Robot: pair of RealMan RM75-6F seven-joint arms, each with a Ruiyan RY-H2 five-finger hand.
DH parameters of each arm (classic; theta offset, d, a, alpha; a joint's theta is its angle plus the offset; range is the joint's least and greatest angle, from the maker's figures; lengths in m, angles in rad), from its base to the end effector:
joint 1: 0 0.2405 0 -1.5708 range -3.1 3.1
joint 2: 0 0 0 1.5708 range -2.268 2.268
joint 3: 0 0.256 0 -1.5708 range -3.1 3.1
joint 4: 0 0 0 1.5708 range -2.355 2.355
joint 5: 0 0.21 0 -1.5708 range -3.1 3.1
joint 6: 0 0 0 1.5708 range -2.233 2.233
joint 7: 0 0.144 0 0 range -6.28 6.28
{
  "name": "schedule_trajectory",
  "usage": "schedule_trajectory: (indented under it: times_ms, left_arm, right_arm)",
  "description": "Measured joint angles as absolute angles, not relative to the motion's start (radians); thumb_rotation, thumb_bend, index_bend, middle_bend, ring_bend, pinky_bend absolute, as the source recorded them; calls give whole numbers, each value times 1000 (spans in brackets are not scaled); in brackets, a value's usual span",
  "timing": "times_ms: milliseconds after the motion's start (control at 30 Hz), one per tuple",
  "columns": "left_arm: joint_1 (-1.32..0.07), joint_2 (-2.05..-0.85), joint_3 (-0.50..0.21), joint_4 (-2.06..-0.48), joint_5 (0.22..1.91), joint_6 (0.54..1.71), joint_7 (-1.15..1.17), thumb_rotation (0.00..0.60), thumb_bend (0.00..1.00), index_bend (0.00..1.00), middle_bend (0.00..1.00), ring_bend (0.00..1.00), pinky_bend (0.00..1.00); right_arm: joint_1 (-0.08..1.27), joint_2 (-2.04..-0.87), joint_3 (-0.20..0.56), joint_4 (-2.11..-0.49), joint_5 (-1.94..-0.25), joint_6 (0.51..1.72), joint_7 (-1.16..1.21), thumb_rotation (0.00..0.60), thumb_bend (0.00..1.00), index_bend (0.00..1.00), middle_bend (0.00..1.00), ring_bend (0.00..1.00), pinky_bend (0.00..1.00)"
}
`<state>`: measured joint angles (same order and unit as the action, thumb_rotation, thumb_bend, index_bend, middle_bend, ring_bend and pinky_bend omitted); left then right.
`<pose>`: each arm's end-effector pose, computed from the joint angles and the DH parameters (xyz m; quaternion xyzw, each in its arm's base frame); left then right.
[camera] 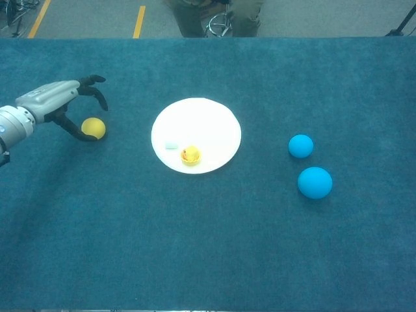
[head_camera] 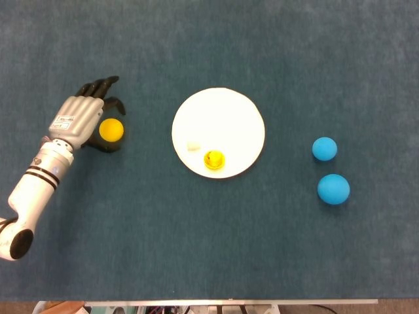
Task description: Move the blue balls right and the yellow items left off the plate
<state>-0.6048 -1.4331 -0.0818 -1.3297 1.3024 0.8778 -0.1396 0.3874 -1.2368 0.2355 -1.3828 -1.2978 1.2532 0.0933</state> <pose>-0.2480 0.3293 0.0155 -0.7022 -0.4848 -0.3442 0.3917 -0.2900 -0.3181 0.1572 0.5722 -0.3740 0.4447 0.5787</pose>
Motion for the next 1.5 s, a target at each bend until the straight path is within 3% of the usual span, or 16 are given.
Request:
schedule_trajectory:
  times_ms: [167, 400, 633, 1167, 1500]
  left_arm:
    - [-609, -1410, -88, -1382, 1301, 879, -119, 600, 11, 265, 0, 0, 86]
    - [-616, -1393, -99, -1491, 1343, 907, -137, 600, 11, 344, 0, 0, 86]
    - [-650, -1409, -102, -1546, 1341, 868, -132, 600, 11, 347, 0, 0, 86]
    - [-757, -1537, -124, -1479, 1327, 759, -145, 600, 11, 340, 0, 0, 86]
    - [-793, -1578, -123, -1453, 1323, 727, -146, 600, 11, 345, 0, 0, 86]
  right_arm:
    - [383, -1237, 234, -1381, -1298, 1257, 95, 600, 0, 309, 156, 25, 44]
    - [381, -1237, 238, -1381, -1297, 1262, 101, 600, 0, 309, 156, 25, 44]
    - [381, -1225, 247, -1389, -1305, 1276, 105, 600, 0, 309, 156, 25, 44]
    - [434, -1136, 336, -1452, -1291, 1280, 91, 600, 0, 309, 156, 25, 44]
    - [432, -1131, 328, -1459, -1275, 1277, 86, 600, 0, 309, 156, 25, 44]
